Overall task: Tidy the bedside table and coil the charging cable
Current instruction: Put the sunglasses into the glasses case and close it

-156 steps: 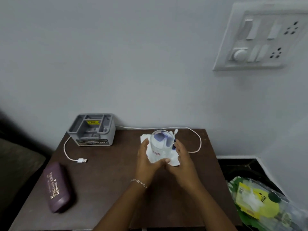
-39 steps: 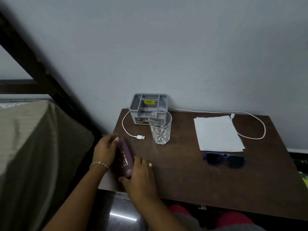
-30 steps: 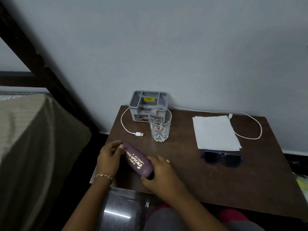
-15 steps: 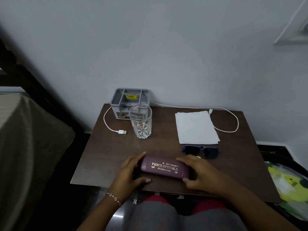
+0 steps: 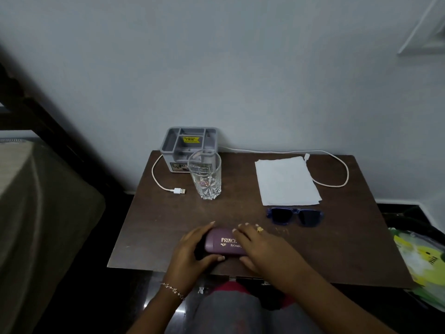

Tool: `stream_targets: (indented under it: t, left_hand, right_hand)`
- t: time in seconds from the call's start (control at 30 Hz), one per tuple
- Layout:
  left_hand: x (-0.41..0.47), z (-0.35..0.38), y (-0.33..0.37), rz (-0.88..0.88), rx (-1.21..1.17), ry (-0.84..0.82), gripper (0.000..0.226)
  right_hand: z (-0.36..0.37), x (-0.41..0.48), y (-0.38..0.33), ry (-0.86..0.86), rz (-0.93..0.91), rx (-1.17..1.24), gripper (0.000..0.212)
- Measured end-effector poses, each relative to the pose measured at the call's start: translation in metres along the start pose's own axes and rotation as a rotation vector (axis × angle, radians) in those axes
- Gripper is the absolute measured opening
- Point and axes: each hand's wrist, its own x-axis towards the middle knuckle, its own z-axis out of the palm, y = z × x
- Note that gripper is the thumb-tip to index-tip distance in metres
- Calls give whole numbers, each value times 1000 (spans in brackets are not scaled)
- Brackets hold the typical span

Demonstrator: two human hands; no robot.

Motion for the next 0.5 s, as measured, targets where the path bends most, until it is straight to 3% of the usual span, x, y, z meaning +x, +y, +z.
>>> stream_targets:
  t: [0.13,0.33,0.47,0.5]
  left_hand:
    - [0,0,-2,-1,31,4,70]
    - [1,-1,1,-30,56,-16,70]
    - [2,-3,0,-55,17,-38,72]
    - [2,-3,-1,-62,-3,-46,74]
  right_hand:
    - [22,3,-5,99,-70,-202,35]
    - [27,4,-12,141,-107,-384,44]
    - [25,0,-9,112,-72,-163,37]
    - [17,-3,-6,80,-29,-30,46]
